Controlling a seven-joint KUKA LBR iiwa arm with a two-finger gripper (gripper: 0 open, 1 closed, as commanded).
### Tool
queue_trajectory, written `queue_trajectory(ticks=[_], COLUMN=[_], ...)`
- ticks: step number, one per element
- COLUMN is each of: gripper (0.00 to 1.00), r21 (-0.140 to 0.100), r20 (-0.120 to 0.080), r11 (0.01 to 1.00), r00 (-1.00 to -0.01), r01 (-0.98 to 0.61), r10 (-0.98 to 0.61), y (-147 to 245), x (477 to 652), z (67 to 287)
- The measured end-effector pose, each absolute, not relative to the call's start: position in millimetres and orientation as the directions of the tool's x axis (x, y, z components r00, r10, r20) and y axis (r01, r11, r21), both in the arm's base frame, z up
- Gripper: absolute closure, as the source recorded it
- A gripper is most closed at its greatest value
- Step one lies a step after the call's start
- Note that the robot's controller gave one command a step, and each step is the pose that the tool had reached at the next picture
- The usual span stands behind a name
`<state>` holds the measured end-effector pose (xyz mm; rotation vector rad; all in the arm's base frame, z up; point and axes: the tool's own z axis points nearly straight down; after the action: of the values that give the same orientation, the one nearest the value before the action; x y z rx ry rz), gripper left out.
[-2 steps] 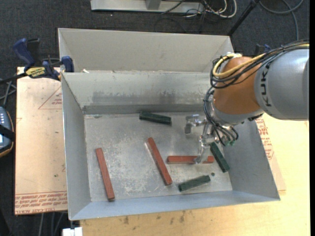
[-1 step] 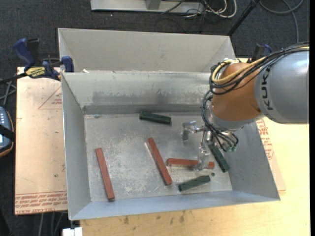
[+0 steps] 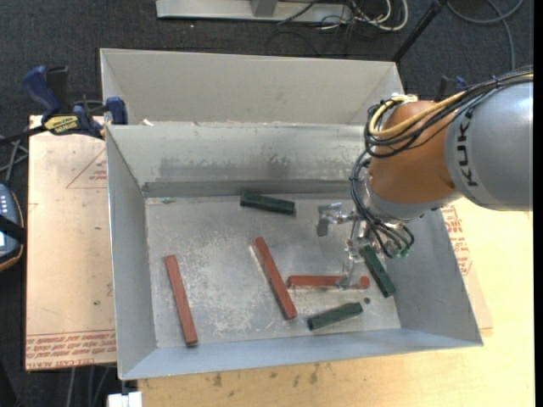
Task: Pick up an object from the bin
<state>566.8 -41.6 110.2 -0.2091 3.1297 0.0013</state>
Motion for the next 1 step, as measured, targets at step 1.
queue_trajectory(ticks=[1], gripper=[0.00], r21=[0.001], r20=[-0.002], r11=[0.995], r00=[-0.995], r01=[-0.103], r10=[-0.103], y=[-34.4], x=[549.5], z=[70.3])
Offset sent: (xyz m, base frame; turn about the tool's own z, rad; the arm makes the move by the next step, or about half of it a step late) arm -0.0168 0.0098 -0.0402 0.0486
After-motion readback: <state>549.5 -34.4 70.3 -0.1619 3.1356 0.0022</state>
